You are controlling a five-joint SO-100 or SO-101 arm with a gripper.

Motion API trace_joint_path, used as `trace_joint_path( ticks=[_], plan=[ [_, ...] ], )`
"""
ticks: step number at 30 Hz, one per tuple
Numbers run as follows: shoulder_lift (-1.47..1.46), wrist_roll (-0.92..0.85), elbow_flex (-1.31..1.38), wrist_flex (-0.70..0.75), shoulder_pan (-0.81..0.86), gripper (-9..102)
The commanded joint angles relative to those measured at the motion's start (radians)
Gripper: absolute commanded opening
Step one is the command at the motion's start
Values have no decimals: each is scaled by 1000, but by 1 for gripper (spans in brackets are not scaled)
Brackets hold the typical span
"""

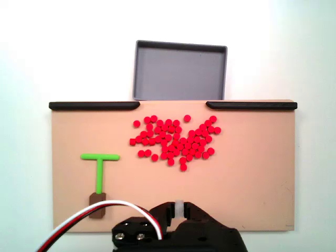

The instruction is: Grasp a green tool by the dark brown handle.

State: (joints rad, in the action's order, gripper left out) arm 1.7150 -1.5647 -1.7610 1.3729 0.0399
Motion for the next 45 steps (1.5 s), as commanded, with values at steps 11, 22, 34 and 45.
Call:
trace_joint_path(
  ticks=[11,22,34,45],
  plan=[
    [-31,43,5,3,-31,0],
    [-17,18,6,3,-9,0],
    [-52,63,20,-8,-77,0],
    [-66,141,28,-8,-224,0]
  ],
)
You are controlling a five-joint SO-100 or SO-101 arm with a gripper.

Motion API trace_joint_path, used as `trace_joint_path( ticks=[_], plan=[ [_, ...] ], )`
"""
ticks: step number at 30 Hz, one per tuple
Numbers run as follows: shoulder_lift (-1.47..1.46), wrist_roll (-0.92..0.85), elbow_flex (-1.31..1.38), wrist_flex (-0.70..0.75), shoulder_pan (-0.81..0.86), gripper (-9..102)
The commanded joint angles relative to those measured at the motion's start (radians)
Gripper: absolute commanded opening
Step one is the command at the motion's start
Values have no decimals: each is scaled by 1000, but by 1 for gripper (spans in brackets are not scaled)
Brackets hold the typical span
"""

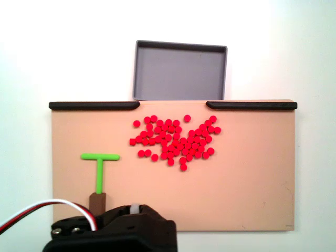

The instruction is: Grasp a green tool by the dark brown handle.

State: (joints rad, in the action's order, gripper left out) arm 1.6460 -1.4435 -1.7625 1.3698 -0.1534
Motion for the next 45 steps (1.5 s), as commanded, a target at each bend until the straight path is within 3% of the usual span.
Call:
trace_joint_path(
  ticks=[1,20,45],
  plan=[
    [2,35,31,-5,-44,0],
    [-71,202,63,-49,-149,1],
    [-64,121,-5,-35,-115,17]
  ],
)
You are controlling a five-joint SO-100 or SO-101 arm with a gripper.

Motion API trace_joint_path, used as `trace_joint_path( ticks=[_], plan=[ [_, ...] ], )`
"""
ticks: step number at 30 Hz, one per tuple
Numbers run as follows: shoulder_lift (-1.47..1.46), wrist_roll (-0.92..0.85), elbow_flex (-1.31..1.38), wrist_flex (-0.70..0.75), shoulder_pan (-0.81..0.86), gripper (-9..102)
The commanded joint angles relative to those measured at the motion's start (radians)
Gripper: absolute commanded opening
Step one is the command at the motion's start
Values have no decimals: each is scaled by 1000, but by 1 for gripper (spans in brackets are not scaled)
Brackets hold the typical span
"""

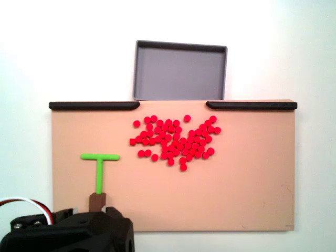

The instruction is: Grasp a green tool by the dark brown handle.

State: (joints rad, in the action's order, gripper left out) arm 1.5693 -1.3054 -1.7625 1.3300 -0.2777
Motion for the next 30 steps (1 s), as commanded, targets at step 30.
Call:
trace_joint_path(
  ticks=[30],
  plan=[
    [-60,-11,11,-9,25,17]
  ],
)
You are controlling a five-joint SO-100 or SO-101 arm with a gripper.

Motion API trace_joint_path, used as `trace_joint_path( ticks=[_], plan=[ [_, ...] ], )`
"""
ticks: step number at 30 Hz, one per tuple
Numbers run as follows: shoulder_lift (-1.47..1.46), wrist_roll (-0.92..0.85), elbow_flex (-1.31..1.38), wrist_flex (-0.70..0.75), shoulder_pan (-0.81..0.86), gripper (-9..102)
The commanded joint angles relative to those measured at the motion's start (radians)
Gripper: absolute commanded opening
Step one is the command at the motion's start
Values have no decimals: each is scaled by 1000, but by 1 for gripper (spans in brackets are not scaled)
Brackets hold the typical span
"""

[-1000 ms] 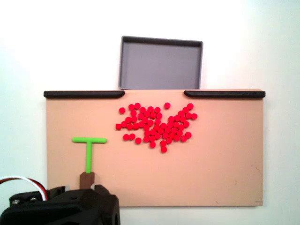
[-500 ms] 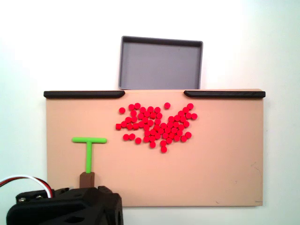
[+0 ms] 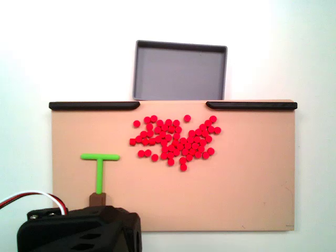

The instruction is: Grasp a green tool by the dark brown handle.

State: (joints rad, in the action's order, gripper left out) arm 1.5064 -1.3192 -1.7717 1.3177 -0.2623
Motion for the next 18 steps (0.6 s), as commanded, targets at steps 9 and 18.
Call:
trace_joint_path(
  ticks=[9,18],
  plan=[
    [9,-6,23,2,5,17],
    [0,17,25,-57,8,17]
  ],
)
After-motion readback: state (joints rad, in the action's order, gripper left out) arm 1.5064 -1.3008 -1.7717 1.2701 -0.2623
